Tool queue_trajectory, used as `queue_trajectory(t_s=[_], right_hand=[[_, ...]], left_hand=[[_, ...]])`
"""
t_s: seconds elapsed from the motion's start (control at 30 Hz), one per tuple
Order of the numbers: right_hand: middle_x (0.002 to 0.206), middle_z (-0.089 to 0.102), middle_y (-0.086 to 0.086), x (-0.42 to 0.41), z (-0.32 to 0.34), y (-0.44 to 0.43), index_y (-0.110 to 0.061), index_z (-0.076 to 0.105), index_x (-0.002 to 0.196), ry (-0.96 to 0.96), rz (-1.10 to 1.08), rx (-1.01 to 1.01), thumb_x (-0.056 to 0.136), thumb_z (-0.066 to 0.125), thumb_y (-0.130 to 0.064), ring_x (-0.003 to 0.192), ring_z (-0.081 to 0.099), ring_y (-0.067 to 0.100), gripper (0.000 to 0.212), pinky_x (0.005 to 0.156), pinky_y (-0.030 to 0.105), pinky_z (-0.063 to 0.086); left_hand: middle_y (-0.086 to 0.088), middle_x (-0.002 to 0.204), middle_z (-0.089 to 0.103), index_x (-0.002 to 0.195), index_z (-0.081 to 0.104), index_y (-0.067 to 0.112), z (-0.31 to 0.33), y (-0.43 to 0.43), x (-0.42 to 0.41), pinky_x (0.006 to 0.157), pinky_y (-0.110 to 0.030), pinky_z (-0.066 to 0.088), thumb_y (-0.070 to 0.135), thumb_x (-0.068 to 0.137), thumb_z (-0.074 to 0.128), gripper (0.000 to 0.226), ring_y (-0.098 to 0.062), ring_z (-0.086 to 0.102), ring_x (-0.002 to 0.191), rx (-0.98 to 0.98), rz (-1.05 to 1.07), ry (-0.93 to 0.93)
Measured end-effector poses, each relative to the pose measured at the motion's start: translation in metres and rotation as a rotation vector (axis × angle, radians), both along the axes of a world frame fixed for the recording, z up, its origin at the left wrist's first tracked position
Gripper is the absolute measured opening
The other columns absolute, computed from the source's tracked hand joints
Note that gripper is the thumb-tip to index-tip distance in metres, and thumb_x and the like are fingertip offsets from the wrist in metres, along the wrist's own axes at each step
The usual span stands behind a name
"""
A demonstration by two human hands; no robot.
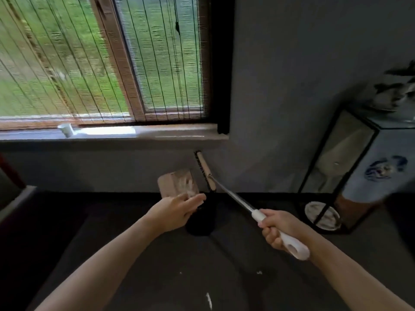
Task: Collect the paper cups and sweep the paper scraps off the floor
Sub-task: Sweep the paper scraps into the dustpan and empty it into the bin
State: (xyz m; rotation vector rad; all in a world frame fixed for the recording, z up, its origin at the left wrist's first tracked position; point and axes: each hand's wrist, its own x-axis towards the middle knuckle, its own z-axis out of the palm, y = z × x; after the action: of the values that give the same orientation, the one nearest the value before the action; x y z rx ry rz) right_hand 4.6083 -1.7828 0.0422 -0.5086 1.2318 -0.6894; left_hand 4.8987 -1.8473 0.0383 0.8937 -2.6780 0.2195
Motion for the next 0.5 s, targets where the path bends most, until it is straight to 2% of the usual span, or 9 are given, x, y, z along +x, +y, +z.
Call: queue_trajectory(t_s=[0.03, 0.1, 0.13, 0.2, 0.3, 0.4, 0.5], right_hand=[[0.047, 0.046, 0.002, 0.009, -0.001, 0.006, -0.023, 0.043, 0.120, 0.018, -0.020, -0.007, 0.093, 0.041, 0.005, 0.032, 0.041, 0.005, 0.039, 0.029, 0.015, 0.033], [0.046, 0.047, 0.002, 0.026, -0.003, 0.016, -0.024, 0.038, 0.132, 0.047, -0.055, -0.024, 0.093, 0.042, 0.004, 0.032, 0.041, 0.005, 0.048, 0.029, 0.016, 0.034], [0.046, 0.047, 0.002, 0.033, -0.003, 0.020, -0.024, 0.036, 0.135, 0.064, -0.071, -0.024, 0.094, 0.042, 0.004, 0.032, 0.041, 0.005, 0.051, 0.029, 0.016, 0.034], [0.045, 0.048, 0.001, 0.047, -0.001, 0.028, -0.025, 0.037, 0.133, 0.083, -0.102, -0.019, 0.094, 0.042, 0.004, 0.031, 0.041, 0.005, 0.049, 0.029, 0.016, 0.033], [0.043, 0.046, 0.001, 0.061, 0.004, 0.045, -0.022, 0.046, 0.109, 0.059, -0.139, -0.012, 0.095, 0.040, 0.005, 0.030, 0.039, 0.004, 0.030, 0.029, 0.014, 0.032], [0.045, 0.044, 0.001, 0.063, 0.008, 0.060, -0.021, 0.049, 0.096, 0.055, -0.155, -0.017, 0.095, 0.039, 0.005, 0.031, 0.038, 0.004, 0.028, 0.029, 0.014, 0.031], [0.046, 0.046, 0.001, 0.058, 0.010, 0.069, -0.021, 0.051, 0.094, 0.076, -0.151, -0.018, 0.095, 0.041, 0.005, 0.032, 0.039, 0.004, 0.028, 0.029, 0.015, 0.032]], left_hand=[[-0.015, 0.096, 0.065, 0.133, 0.054, 0.016, -0.004, 0.001, 0.001, 0.055, -0.042, 0.056, 0.031, 0.093, 0.053, 0.043, -0.033, 0.065, 0.065, 0.091, -0.001, -0.061], [-0.008, 0.121, 0.059, 0.143, 0.032, 0.035, -0.010, 0.005, 0.003, 0.089, -0.049, 0.049, 0.061, 0.091, 0.014, 0.061, -0.029, 0.064, 0.097, 0.344, 0.067, -0.233], [-0.006, 0.125, 0.057, 0.143, 0.025, 0.043, -0.012, 0.009, 0.004, 0.094, -0.048, 0.046, 0.066, 0.088, 0.008, 0.062, -0.026, 0.062, 0.103, 0.470, 0.088, -0.247], [-0.007, 0.120, 0.062, 0.144, 0.012, 0.048, -0.016, 0.017, 0.004, 0.092, -0.043, 0.048, 0.061, 0.094, 0.019, 0.053, -0.024, 0.063, 0.101, 0.671, 0.074, -0.121], [-0.009, 0.116, 0.065, 0.150, -0.004, 0.036, -0.020, 0.025, 0.005, 0.092, -0.042, 0.048, 0.055, 0.094, 0.041, 0.073, -0.023, 0.063, 0.100, 0.826, 0.161, -0.061], [-0.010, 0.122, 0.059, 0.151, 0.008, 0.028, -0.022, 0.034, 0.003, 0.087, -0.036, 0.049, 0.061, 0.091, 0.041, 0.076, -0.023, 0.060, 0.100, 0.830, 0.260, -0.196], [-0.009, 0.112, 0.061, 0.137, 0.040, 0.016, -0.025, 0.046, -0.004, 0.071, -0.031, 0.049, 0.055, 0.096, 0.037, 0.057, -0.024, 0.061, 0.094, 0.670, 0.202, -0.403]])
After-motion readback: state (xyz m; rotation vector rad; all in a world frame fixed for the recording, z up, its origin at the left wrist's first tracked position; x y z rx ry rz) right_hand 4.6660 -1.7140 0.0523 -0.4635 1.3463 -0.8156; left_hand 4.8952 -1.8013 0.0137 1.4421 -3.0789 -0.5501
